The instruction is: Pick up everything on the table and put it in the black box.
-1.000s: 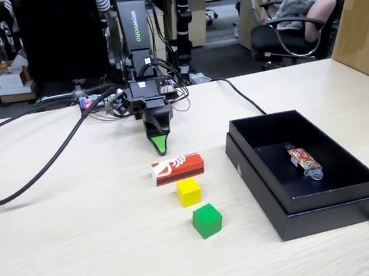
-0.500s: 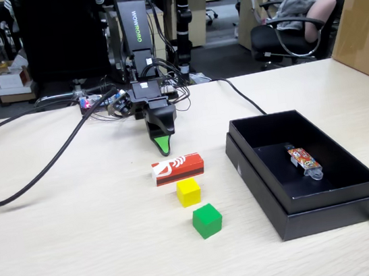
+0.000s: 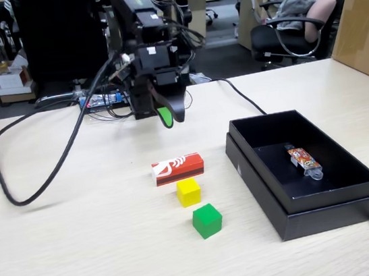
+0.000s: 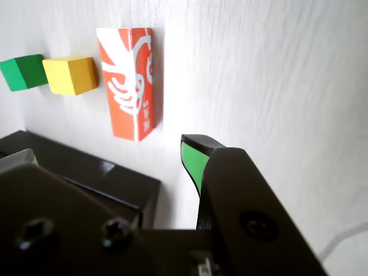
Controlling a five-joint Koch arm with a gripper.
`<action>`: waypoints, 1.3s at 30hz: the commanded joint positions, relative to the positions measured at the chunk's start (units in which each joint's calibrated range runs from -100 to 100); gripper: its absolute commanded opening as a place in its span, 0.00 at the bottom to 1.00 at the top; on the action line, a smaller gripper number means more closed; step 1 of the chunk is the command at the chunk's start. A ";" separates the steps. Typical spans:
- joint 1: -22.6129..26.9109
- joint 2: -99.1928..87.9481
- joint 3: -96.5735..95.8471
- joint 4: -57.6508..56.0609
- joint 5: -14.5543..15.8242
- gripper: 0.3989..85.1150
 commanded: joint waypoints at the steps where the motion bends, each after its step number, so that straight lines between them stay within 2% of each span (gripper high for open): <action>1: 0.15 6.97 11.06 -13.19 0.39 0.55; 2: 0.00 12.02 14.87 -17.86 0.44 0.55; 8: -0.44 24.98 23.30 -28.40 0.49 0.55; 25: -2.69 50.69 40.89 -28.14 0.20 0.53; 39: -2.00 62.85 43.61 -26.06 0.44 0.53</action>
